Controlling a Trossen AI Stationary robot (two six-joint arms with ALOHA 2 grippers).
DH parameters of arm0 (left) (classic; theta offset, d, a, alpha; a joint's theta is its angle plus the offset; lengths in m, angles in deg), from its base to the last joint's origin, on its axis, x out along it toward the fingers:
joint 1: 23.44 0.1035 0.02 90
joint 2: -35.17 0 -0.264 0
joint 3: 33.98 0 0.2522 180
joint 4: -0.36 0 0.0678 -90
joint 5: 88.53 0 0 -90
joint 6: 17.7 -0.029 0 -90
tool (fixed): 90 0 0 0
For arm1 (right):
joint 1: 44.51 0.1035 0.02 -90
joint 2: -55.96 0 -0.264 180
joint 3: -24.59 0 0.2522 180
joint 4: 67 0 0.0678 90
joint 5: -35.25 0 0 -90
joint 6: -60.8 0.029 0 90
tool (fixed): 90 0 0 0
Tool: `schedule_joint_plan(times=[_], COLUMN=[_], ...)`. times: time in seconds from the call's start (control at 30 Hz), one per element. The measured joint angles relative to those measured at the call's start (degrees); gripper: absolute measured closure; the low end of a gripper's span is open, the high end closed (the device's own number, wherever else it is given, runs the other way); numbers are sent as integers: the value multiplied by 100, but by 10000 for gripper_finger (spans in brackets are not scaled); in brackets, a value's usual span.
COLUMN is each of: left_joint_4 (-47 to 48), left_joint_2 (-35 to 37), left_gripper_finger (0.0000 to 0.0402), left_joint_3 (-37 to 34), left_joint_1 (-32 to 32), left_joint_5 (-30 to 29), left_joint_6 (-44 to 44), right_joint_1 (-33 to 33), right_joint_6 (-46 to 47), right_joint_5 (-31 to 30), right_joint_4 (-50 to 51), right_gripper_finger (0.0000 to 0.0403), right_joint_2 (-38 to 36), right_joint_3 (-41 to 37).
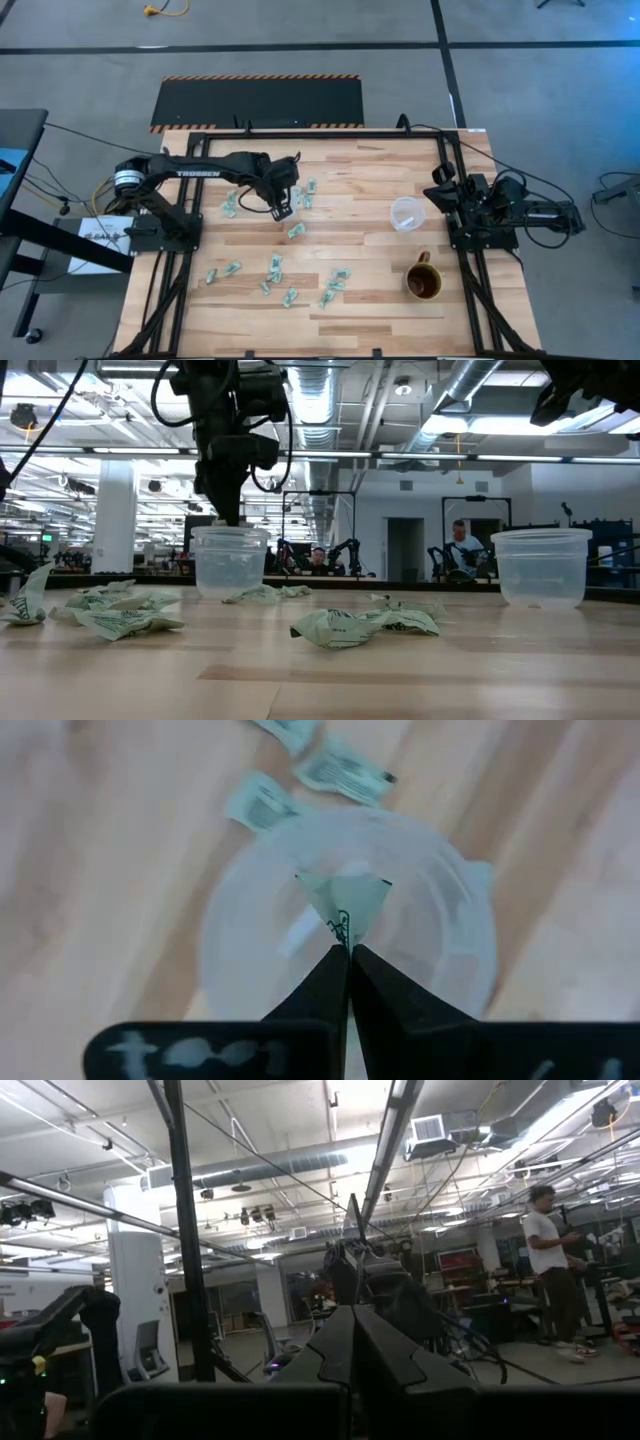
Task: Pick and place Stevia / Truvia into bins
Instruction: Put the white stevia packet into the left transparent container
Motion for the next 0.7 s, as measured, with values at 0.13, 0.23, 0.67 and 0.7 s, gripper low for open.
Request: schedule_joint_plan(times=[0.13, 0.23, 0.67, 0.7], left_joint_4=[23, 24, 874, 1118], left_joint_2=[-40, -38, -31, -8], left_gripper_finger=[398, 383, 255, 251], left_joint_3=[-2, -2, 156, 210], left_joint_1=[-15, -12, 124, 138], left_joint_5=[265, 268, 270, 250], left_joint_6=[-145, -284, -13, 148], right_joint_1=[-2, -2, -2, -2], right_joint_6=[0, 0, 0, 0], right_joint_5=[-1, -2, 0, 0], right_joint_4=[22, 22, 22, 20], right_gripper_finger=[403, 403, 403, 403], right_joint_2=[-1, 0, 0, 0], right_joint_3=[0, 0, 0, 0])
